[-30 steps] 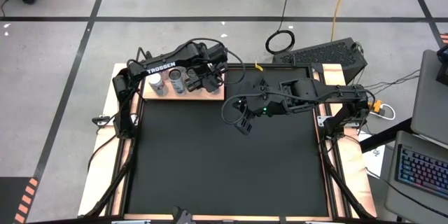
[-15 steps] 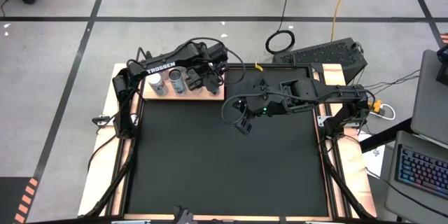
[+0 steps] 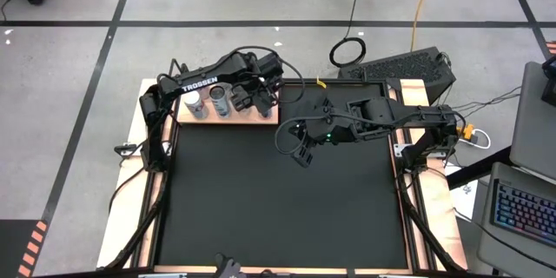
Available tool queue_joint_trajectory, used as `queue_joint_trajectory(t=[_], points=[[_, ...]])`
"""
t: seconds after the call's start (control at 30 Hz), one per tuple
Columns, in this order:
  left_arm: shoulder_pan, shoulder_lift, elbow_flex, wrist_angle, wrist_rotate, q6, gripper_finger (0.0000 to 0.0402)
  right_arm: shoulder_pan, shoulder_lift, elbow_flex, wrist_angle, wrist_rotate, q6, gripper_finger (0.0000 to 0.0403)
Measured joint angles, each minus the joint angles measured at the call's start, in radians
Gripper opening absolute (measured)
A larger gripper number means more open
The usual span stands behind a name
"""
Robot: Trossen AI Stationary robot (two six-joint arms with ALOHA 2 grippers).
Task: Place canned beverage on shelf
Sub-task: Put the blue soda can on the shelf aligned with the blue soda can
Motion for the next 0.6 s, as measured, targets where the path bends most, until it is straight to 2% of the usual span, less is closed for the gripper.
queue_joint_trajectory(t=[0.4, 0.6], points=[[-0.003, -0.003, 0.000, 0.026, -0.044, -0.013, 0.0283, 0.000, 0.000, 0.000, 0.000, 0.000, 0.000, 0.0000], [-0.032, -0.037, 0.000, 0.012, -0.102, -0.039, 0.0283, 0.000, 0.000, 0.000, 0.000, 0.000, 0.000, 0.0000]])
